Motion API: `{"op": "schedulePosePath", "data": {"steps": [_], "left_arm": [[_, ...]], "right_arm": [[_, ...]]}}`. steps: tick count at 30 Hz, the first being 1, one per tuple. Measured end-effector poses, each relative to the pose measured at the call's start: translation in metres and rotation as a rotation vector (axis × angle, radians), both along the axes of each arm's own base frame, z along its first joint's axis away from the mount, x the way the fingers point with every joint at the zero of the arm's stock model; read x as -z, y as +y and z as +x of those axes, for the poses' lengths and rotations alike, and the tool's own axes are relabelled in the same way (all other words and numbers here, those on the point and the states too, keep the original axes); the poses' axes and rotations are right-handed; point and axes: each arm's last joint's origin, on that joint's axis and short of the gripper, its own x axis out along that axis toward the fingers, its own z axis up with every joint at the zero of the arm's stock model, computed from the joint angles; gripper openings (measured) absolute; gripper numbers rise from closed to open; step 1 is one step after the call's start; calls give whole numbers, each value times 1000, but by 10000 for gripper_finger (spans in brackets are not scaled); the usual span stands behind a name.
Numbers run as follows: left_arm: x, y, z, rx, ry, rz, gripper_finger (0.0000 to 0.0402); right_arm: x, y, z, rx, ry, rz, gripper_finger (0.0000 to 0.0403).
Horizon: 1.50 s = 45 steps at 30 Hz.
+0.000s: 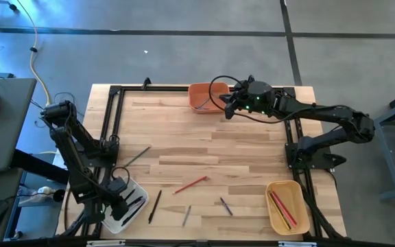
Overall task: Sort crayons/erasers/pens/pencils in bins
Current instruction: Put the black pen into the white bin, then put the blue crayon into the orange bin
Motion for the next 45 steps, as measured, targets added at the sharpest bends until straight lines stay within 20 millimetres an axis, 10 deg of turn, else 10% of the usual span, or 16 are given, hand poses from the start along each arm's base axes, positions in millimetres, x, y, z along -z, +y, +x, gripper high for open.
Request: {"op": "schedulePosePath", "data": {"steps": [18, 28, 35, 45], "left_arm": [[10, 10, -5, 38, 72, 60, 21], [0, 12, -5, -56, 56, -40, 113], [-28, 15, -5, -42, 8, -52, 130], [-93, 31, -3, 72, -295, -4, 50]], "right_arm": [[0, 0, 0, 7, -9, 18, 0], [0, 0, 0, -4, 7, -6, 0], [0, 0, 0, -22, 28, -49, 0], [0, 0, 0, -58, 62, -115, 0]]}}
